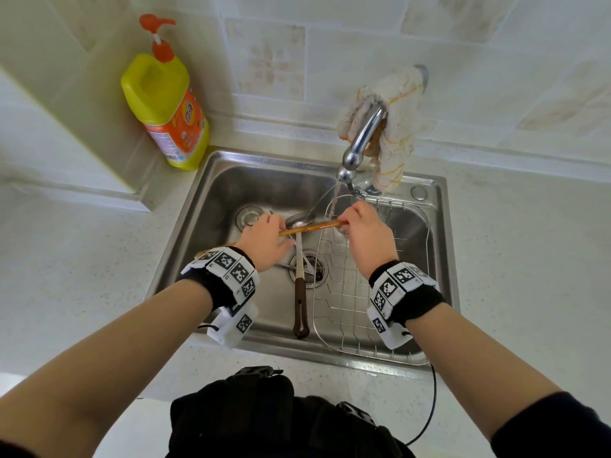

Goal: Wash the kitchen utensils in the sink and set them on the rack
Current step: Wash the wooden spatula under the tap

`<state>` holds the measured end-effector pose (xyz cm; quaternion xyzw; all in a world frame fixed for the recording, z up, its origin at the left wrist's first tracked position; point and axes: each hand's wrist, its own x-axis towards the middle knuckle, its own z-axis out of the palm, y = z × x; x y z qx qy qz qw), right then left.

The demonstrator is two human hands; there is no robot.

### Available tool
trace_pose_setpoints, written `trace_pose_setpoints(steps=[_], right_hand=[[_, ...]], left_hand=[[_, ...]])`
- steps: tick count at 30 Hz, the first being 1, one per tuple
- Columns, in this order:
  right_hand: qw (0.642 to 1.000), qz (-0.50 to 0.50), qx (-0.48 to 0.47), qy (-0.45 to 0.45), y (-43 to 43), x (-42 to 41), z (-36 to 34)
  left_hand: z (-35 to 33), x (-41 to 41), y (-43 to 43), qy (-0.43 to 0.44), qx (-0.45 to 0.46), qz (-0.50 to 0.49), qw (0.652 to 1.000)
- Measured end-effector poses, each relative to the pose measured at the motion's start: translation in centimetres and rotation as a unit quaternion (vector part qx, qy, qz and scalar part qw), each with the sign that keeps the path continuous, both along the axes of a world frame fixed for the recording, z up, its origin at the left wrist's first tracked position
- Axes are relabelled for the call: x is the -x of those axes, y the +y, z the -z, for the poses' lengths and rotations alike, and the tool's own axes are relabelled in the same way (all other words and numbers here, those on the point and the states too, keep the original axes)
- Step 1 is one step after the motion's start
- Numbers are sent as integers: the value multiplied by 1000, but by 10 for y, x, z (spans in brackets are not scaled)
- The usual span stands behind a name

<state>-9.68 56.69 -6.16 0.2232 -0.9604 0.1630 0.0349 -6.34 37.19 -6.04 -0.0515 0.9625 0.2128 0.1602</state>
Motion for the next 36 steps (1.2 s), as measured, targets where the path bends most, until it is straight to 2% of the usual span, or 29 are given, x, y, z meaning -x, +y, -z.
trace_pose_setpoints(steps=[4,8,11,16,21,25,26,29,30,34,36], right_hand=[[998,-12,20,50,2,1,2],[998,-7,15,54,6,-2,9],[999,-15,-49,-9,1,-19,17],[985,-130,-101,-52,-20,-38,21],[985,2,-96,-141,2,-22,21],[984,-107,-102,-95,-19,-38,21],[986,-99,-91,-97,-18,-36,21],[988,26,-58,-143,-6,-20,19],[986,36,-56,-150,-7,-19,18],[987,-76,-56,-132,-18,-23,14],[985,-46,-36,-161,-7,-16,13]], left_hand=[[1,3,6,-25,-5,-33,999],[1,4,8,5,17,-42,999],[0,4,11,27,30,-36,999],[-3,2,24,54,50,16,997],[-7,5,24,62,66,26,996],[-9,5,25,75,65,15,995],[-10,6,26,74,55,11,996],[-14,9,27,68,30,-1,997],[-14,9,27,67,30,-2,997],[-11,7,27,63,44,2,997],[-11,9,31,59,48,15,997]])
